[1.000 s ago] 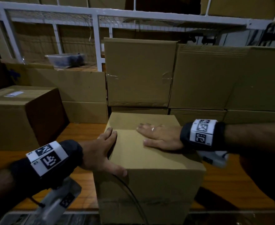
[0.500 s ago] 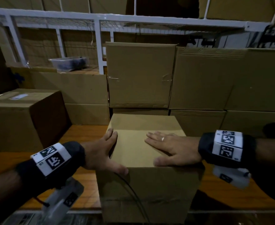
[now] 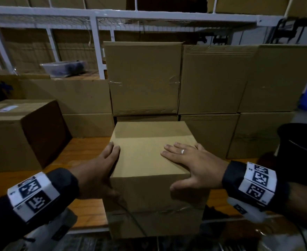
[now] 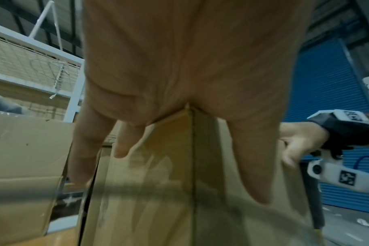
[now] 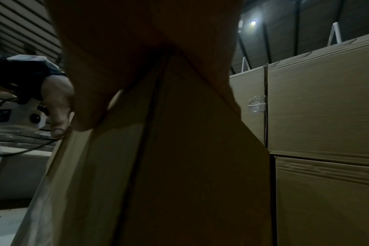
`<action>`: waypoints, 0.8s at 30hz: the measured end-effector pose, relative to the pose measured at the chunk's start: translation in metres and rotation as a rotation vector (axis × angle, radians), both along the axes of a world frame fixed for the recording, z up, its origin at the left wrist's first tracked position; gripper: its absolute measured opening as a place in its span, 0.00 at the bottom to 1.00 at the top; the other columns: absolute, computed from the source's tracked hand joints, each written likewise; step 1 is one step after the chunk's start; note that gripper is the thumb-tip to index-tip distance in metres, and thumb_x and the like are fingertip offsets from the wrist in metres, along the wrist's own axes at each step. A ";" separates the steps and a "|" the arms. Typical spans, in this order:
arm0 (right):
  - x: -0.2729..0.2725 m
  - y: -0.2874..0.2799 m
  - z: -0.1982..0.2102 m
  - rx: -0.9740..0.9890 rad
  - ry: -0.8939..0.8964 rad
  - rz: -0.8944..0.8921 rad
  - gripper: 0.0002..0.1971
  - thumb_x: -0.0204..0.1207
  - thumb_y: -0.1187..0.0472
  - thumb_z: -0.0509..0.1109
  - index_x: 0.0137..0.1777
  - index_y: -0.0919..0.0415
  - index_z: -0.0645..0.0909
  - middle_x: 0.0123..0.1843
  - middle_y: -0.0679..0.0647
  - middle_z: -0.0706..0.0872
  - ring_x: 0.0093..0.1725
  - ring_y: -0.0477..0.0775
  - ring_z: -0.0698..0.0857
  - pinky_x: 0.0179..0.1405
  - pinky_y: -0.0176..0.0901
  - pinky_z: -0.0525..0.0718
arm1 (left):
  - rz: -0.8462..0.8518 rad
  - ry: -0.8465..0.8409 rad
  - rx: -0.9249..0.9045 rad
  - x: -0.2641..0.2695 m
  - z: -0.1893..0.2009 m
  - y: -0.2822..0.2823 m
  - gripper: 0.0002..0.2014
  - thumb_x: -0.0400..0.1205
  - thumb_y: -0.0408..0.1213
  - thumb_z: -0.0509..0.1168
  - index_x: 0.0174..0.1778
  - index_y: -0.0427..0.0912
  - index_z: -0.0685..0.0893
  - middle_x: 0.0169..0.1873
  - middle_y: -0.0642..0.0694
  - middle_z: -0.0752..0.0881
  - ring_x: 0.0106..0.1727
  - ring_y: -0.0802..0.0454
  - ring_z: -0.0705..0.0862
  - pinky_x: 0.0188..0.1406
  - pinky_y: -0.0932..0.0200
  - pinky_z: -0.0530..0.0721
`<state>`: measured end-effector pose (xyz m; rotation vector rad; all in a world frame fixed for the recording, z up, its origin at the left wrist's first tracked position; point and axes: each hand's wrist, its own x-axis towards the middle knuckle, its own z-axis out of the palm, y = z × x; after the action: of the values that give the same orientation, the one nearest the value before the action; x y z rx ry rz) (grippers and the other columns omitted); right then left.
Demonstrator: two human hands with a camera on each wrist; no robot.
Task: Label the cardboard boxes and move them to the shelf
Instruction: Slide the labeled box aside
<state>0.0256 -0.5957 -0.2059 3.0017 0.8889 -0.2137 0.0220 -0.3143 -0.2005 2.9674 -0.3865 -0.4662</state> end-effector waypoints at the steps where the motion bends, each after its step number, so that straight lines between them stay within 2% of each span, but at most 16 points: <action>1: -0.001 0.000 -0.001 0.009 -0.010 -0.013 0.47 0.70 0.27 0.62 0.83 0.38 0.42 0.85 0.38 0.41 0.84 0.45 0.41 0.78 0.71 0.43 | 0.004 -0.006 -0.014 -0.001 -0.002 0.002 0.65 0.68 0.60 0.74 0.80 0.51 0.26 0.79 0.53 0.26 0.83 0.49 0.49 0.78 0.58 0.61; 4: -0.004 0.000 -0.003 0.039 -0.037 -0.085 0.48 0.68 0.25 0.61 0.84 0.39 0.44 0.86 0.41 0.44 0.84 0.48 0.44 0.79 0.70 0.50 | 0.023 -0.046 -0.072 -0.004 -0.008 0.005 0.62 0.70 0.58 0.73 0.80 0.52 0.27 0.80 0.54 0.27 0.83 0.49 0.49 0.79 0.56 0.60; 7: -0.006 0.000 -0.005 0.099 -0.049 -0.117 0.50 0.65 0.23 0.61 0.84 0.40 0.47 0.86 0.41 0.48 0.84 0.48 0.46 0.80 0.66 0.58 | 0.049 -0.094 -0.148 -0.005 -0.016 0.004 0.60 0.71 0.57 0.73 0.81 0.53 0.30 0.80 0.55 0.28 0.83 0.49 0.48 0.79 0.55 0.58; 11: 0.001 -0.001 -0.007 0.192 -0.047 -0.095 0.55 0.54 0.18 0.54 0.83 0.40 0.53 0.85 0.40 0.54 0.84 0.46 0.50 0.78 0.67 0.62 | 0.048 -0.154 -0.207 -0.008 -0.023 0.002 0.58 0.72 0.56 0.72 0.82 0.52 0.33 0.80 0.56 0.30 0.84 0.50 0.46 0.80 0.56 0.53; 13: 0.007 -0.002 -0.009 0.206 -0.056 -0.080 0.55 0.53 0.16 0.52 0.82 0.40 0.54 0.85 0.40 0.55 0.83 0.46 0.51 0.78 0.67 0.62 | 0.050 -0.167 -0.217 -0.008 -0.023 0.001 0.56 0.74 0.54 0.72 0.83 0.51 0.33 0.81 0.55 0.30 0.84 0.50 0.45 0.81 0.55 0.51; 17: 0.016 0.000 -0.008 0.186 -0.072 -0.079 0.54 0.55 0.18 0.54 0.82 0.39 0.54 0.84 0.39 0.55 0.83 0.45 0.51 0.78 0.65 0.62 | 0.057 -0.181 -0.234 -0.003 -0.020 0.001 0.56 0.74 0.53 0.72 0.83 0.48 0.34 0.81 0.53 0.31 0.84 0.50 0.44 0.78 0.60 0.51; 21: 0.022 0.002 -0.008 0.161 -0.081 -0.085 0.48 0.64 0.25 0.64 0.83 0.40 0.53 0.85 0.39 0.54 0.83 0.45 0.51 0.80 0.62 0.61 | 0.055 -0.192 -0.262 0.002 -0.022 0.003 0.56 0.73 0.51 0.73 0.83 0.49 0.35 0.82 0.53 0.32 0.84 0.51 0.44 0.78 0.61 0.52; 24: 0.025 0.002 -0.009 0.151 -0.102 -0.088 0.47 0.67 0.26 0.65 0.83 0.41 0.53 0.85 0.41 0.54 0.83 0.45 0.51 0.80 0.59 0.61 | 0.050 -0.191 -0.273 0.009 -0.023 0.004 0.56 0.73 0.51 0.74 0.83 0.49 0.36 0.82 0.54 0.33 0.83 0.52 0.44 0.76 0.63 0.50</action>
<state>0.0510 -0.5937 -0.2149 3.1599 0.8003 0.0074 0.0309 -0.3100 -0.2233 2.7530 -0.3608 -0.1131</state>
